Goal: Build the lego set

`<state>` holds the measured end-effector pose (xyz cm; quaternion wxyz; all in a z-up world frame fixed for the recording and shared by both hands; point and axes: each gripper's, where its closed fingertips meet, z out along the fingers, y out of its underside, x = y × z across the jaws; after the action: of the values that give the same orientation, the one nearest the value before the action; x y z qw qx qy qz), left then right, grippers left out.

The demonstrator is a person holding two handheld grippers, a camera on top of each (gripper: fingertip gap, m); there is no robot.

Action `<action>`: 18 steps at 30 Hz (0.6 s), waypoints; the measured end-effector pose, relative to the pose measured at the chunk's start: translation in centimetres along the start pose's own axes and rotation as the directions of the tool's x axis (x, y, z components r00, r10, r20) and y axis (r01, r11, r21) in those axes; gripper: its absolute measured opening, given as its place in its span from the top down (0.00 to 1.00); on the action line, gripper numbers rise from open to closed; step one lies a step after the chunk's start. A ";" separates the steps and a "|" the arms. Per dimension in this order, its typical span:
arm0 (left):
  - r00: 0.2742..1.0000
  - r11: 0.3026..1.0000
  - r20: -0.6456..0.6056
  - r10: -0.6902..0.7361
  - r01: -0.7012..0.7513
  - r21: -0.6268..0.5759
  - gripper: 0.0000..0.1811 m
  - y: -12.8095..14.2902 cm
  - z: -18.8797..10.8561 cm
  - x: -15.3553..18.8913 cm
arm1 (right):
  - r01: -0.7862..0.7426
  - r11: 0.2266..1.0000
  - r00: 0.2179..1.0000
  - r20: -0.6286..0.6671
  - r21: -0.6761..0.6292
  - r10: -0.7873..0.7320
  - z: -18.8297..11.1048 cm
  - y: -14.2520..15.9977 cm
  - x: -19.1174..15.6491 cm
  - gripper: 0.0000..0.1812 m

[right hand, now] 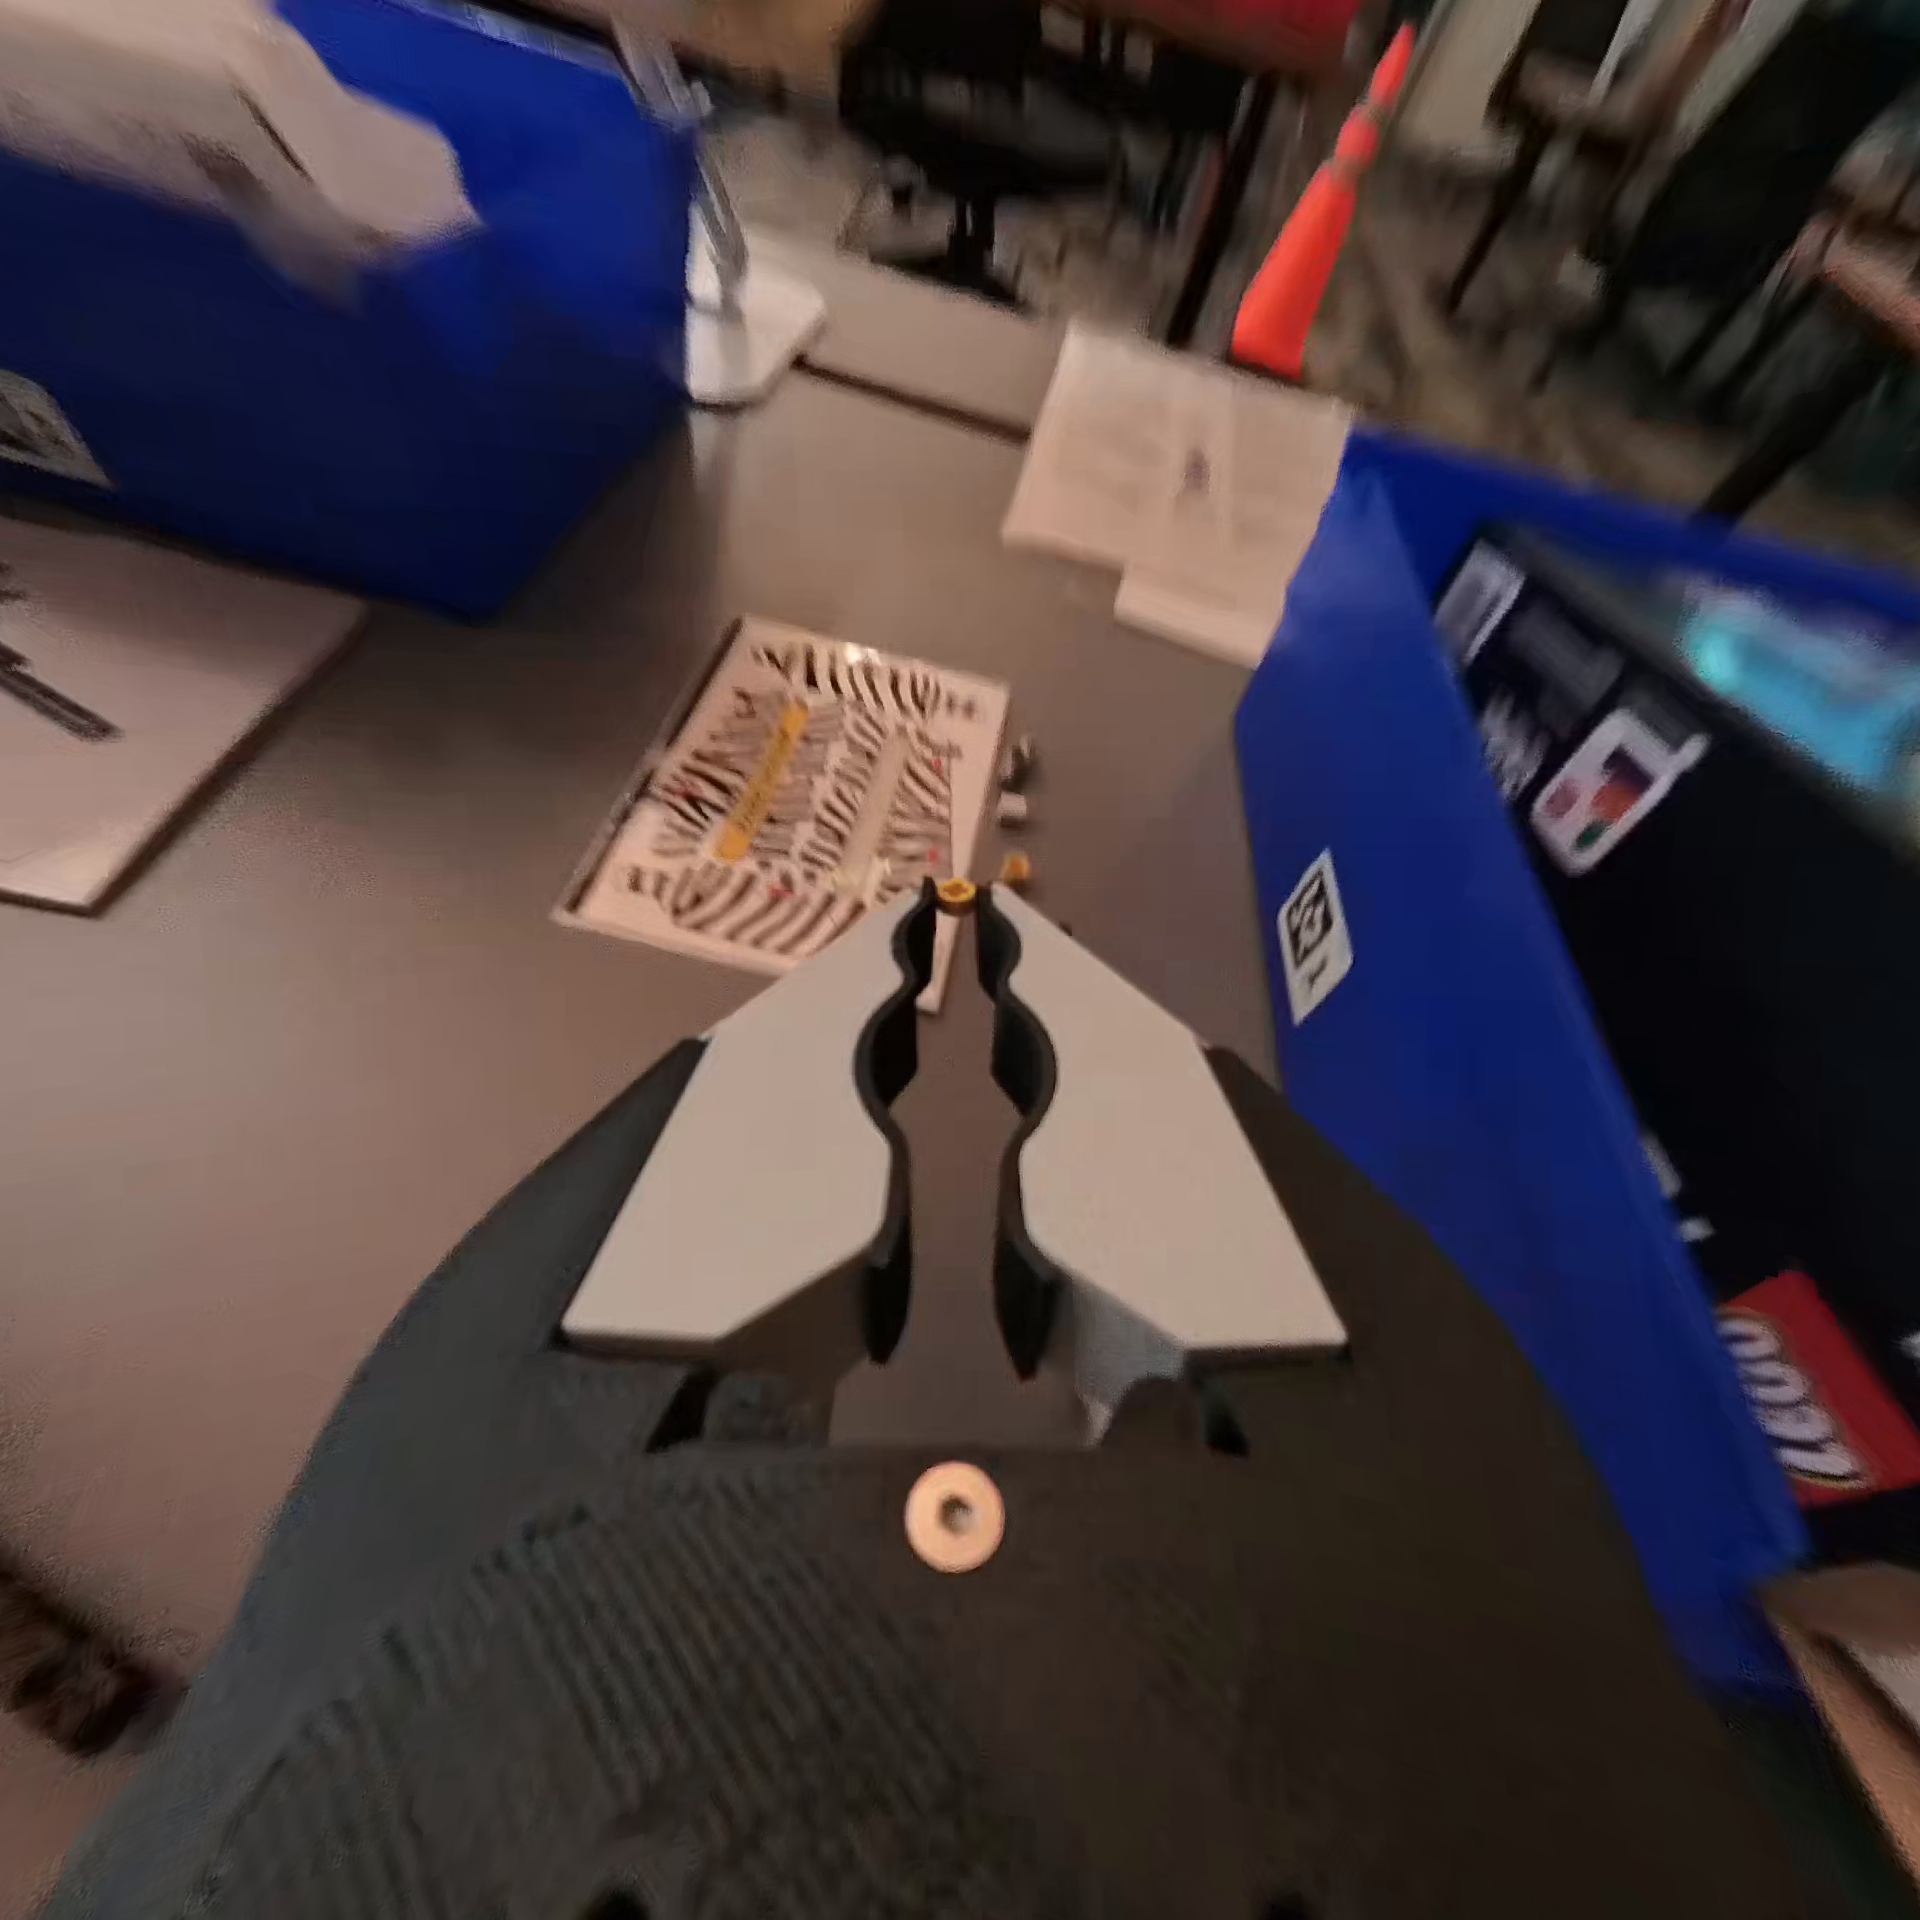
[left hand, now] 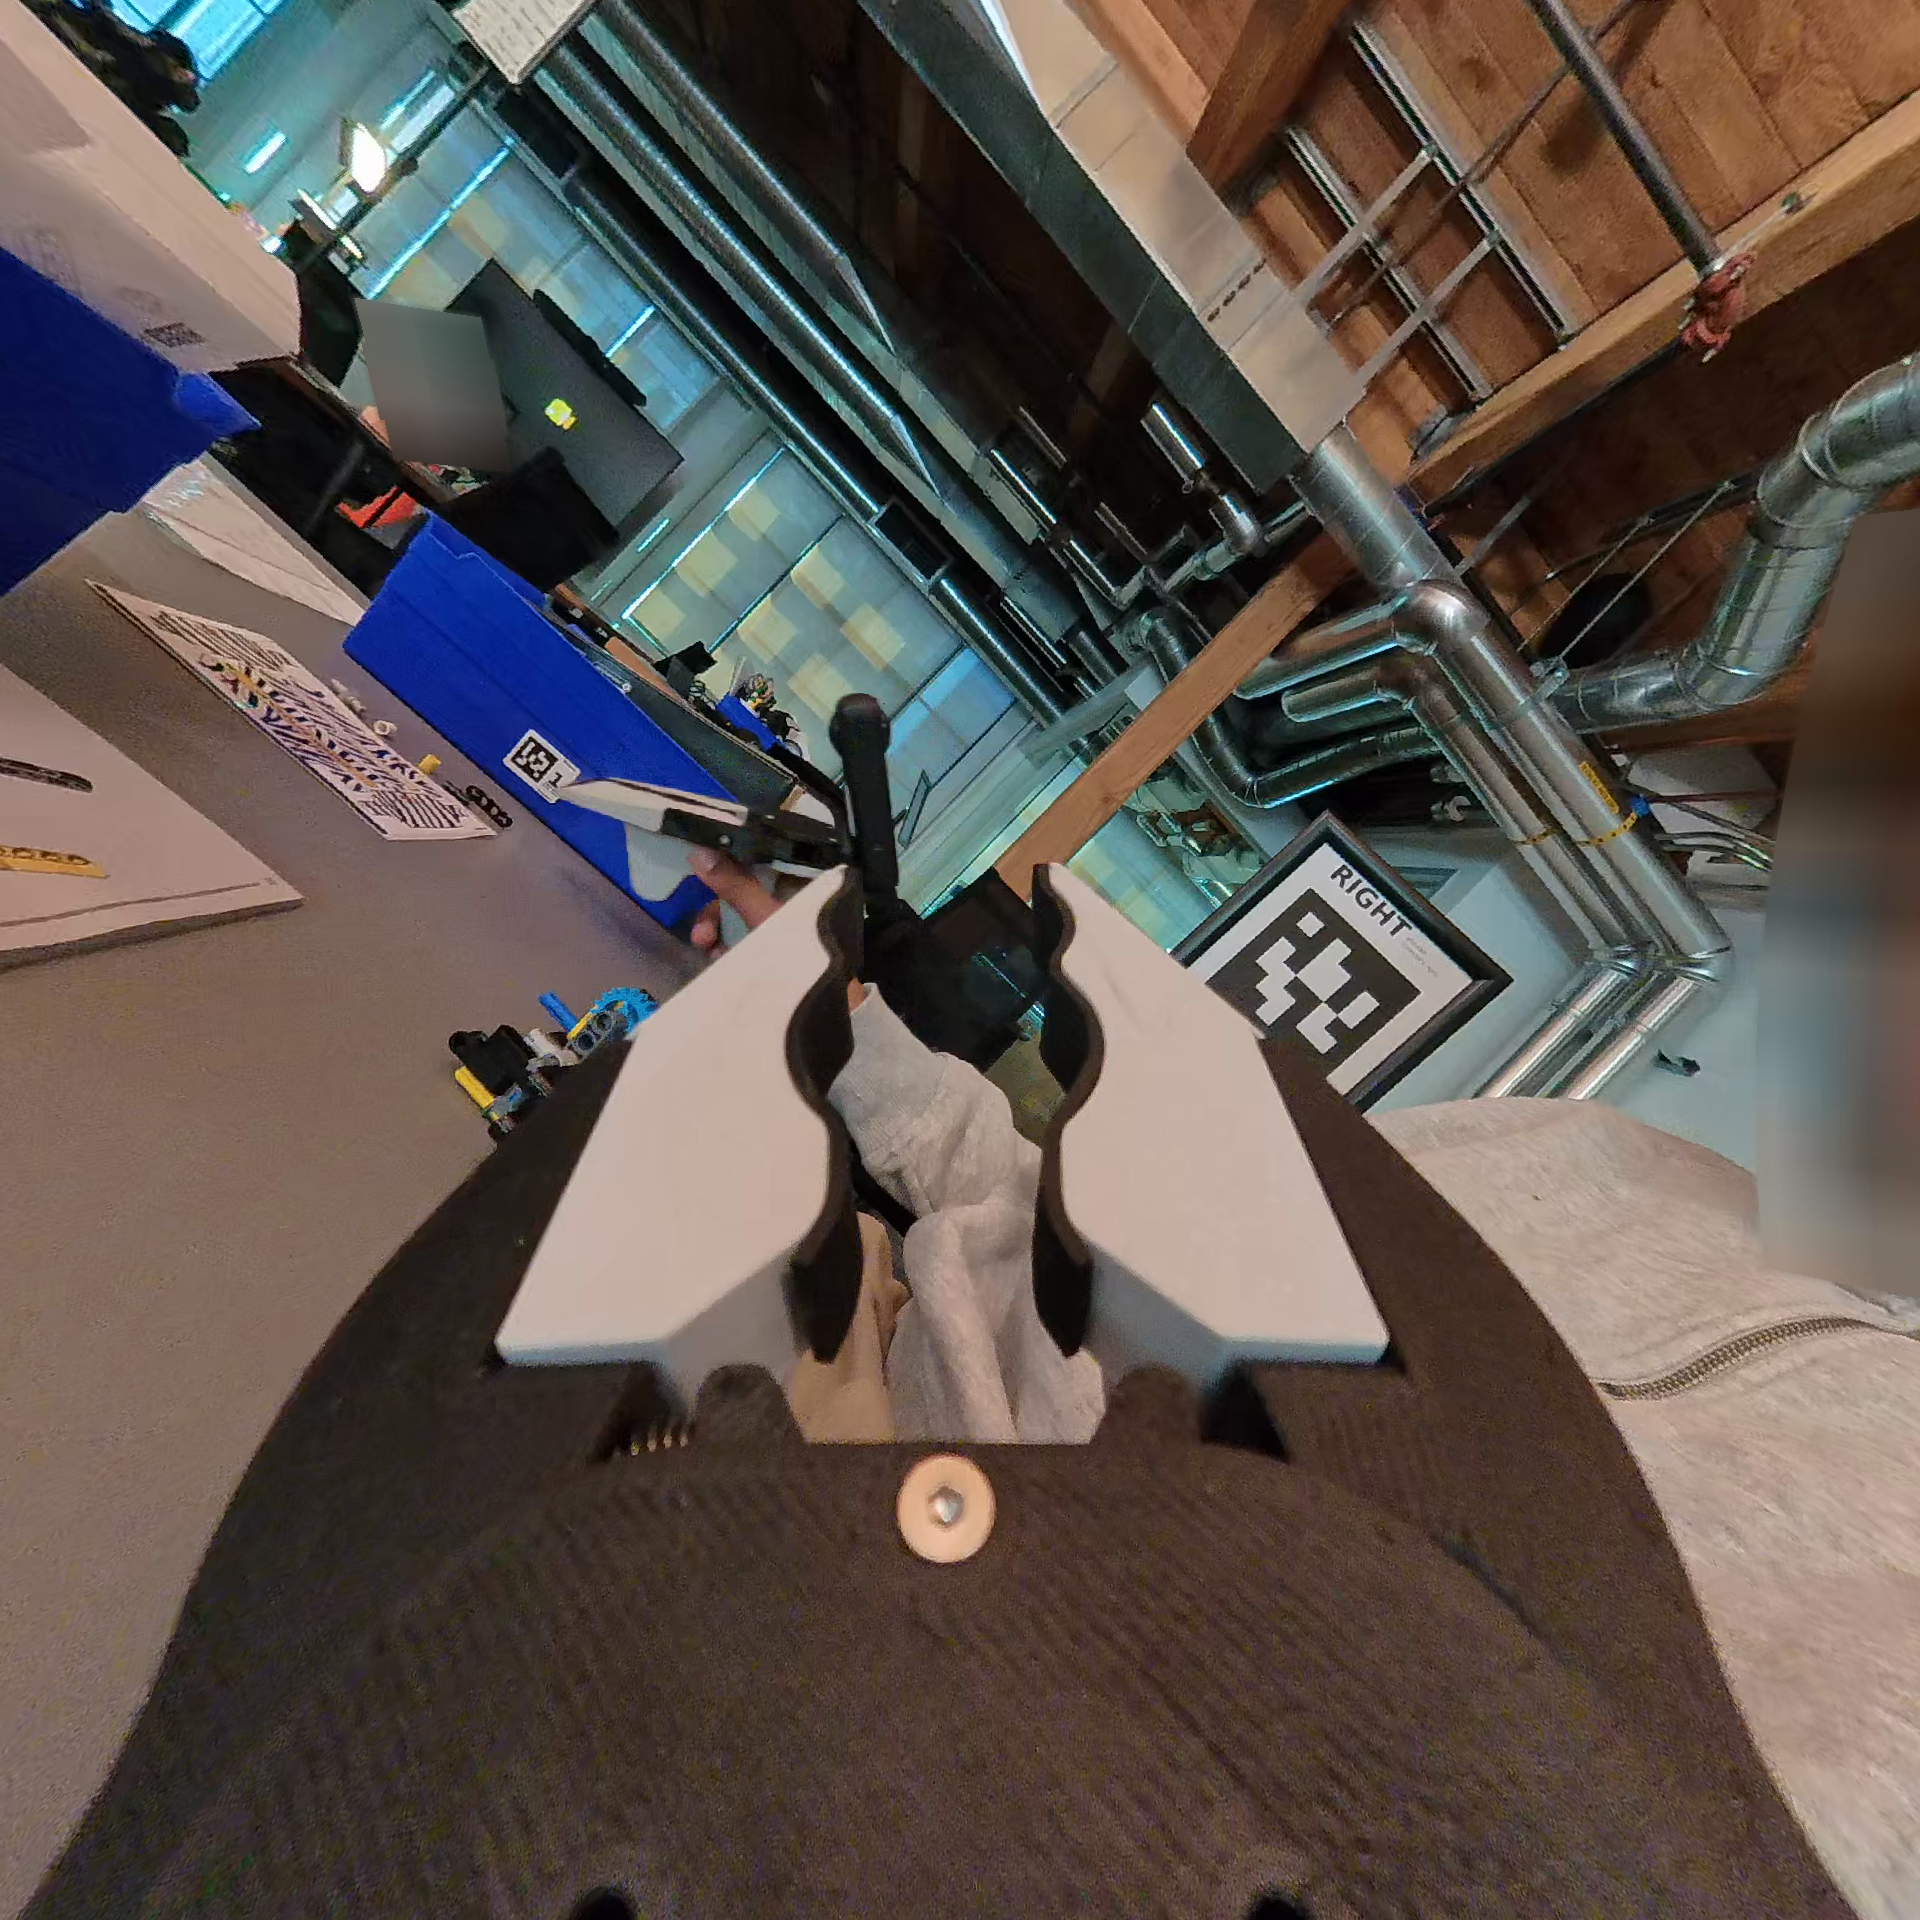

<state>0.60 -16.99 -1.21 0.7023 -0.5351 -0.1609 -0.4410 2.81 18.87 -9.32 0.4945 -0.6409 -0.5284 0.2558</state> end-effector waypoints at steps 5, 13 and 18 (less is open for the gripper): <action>1.000 1.000 0.002 -0.007 0.007 0.003 0.83 -0.1 -0.2 -0.2 | -0.124 0.983 0.990 0.045 -0.138 0.131 2.6 3.1 0.6 0.97; 0.991 0.983 0.123 0.048 -0.069 0.169 0.83 -4.1 -3.1 -1.6 | -0.184 0.929 0.976 0.055 -0.322 0.213 4.8 6.0 1.0 0.97; 0.840 0.847 0.461 0.287 -0.447 0.288 0.83 -11.5 -11.3 -0.1 | -0.209 0.959 0.972 0.070 -0.189 0.225 3.9 3.4 1.6 0.93</action>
<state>-11.32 -27.42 1.46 0.8174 -0.4867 -0.2768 -0.1359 1.40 21.96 -13.58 0.3787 -0.7250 -0.4977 0.2885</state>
